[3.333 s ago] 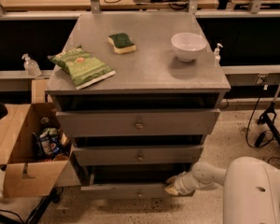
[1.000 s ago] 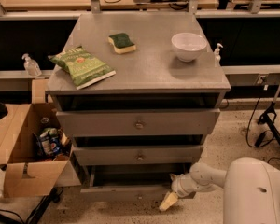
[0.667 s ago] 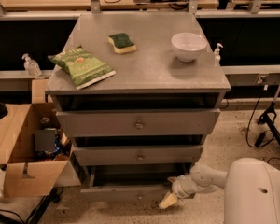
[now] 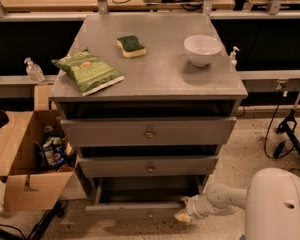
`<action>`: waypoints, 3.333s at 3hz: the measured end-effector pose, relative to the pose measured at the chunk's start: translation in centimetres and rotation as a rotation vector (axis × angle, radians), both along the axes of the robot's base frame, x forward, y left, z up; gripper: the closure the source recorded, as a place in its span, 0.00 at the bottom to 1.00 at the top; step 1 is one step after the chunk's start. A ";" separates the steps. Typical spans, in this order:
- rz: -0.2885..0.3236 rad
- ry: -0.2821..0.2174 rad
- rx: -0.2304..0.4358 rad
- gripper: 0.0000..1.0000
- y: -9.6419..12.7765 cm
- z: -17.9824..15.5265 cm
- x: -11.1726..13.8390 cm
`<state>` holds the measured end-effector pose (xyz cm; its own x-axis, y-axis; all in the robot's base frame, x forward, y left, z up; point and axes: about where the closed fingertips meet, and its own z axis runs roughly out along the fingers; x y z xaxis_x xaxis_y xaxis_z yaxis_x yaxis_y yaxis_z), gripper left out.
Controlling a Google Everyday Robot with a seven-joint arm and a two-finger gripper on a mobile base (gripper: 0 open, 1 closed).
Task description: Open bottom drawer
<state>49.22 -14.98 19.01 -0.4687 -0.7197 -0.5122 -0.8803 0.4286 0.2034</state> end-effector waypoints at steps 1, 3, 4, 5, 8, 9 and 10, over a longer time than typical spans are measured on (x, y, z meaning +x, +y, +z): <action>0.000 0.000 0.000 0.89 0.0 0.4 0.1; 0.000 0.000 0.000 1.00 0.0 0.6 0.1; 0.000 0.000 0.000 1.00 0.0 0.6 0.1; 0.000 0.000 0.000 1.00 0.0 0.6 0.1; 0.000 0.000 0.000 0.82 0.0 0.6 0.1; 0.000 0.000 0.000 0.50 0.0 0.6 0.1; 0.000 0.000 0.000 0.27 0.0 0.6 0.1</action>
Offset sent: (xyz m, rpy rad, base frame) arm -0.1240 0.0153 -0.0032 -0.1188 0.2433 -0.0486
